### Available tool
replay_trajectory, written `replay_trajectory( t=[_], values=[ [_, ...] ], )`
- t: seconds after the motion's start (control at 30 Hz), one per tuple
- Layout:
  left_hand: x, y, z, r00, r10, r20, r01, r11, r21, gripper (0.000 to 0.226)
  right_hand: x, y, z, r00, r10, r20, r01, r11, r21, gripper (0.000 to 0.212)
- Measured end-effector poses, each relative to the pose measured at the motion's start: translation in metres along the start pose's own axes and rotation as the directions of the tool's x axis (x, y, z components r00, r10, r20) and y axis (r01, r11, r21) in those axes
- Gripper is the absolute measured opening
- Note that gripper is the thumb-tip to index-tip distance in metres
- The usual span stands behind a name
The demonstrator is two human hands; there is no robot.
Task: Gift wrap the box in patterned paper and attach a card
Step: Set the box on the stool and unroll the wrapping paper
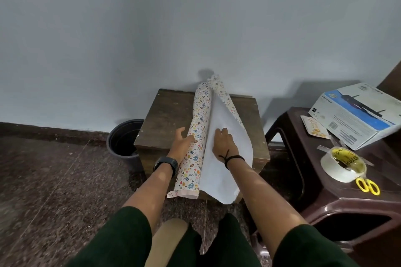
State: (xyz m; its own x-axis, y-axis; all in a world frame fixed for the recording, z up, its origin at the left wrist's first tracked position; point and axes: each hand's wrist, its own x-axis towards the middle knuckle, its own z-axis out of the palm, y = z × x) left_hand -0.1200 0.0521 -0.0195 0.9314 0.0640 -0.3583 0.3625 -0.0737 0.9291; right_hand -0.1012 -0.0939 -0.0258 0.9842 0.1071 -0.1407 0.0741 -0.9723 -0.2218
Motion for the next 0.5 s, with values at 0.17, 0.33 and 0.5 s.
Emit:
replay_trajectory(
  t=[0.17,0.33,0.5],
  values=[
    [0.001,-0.005,-0.010,1.000,0.007,-0.023,-0.006,0.999,0.043,0.052,0.004,-0.008,0.004,0.995,0.078,0.060,-0.088,0.981,0.176,0.054],
    [-0.002,-0.007,-0.003,0.990,0.136,0.043,-0.142,0.964,0.226,0.083,-0.002,0.010,0.002,0.948,0.235,0.213,-0.268,0.953,0.142,0.073],
    [0.002,-0.008,0.000,0.989,0.144,0.043,-0.150,0.957,0.248,0.072,-0.004,0.035,0.003,0.905,0.276,0.322,-0.325,0.940,0.106,0.079]
  ],
)
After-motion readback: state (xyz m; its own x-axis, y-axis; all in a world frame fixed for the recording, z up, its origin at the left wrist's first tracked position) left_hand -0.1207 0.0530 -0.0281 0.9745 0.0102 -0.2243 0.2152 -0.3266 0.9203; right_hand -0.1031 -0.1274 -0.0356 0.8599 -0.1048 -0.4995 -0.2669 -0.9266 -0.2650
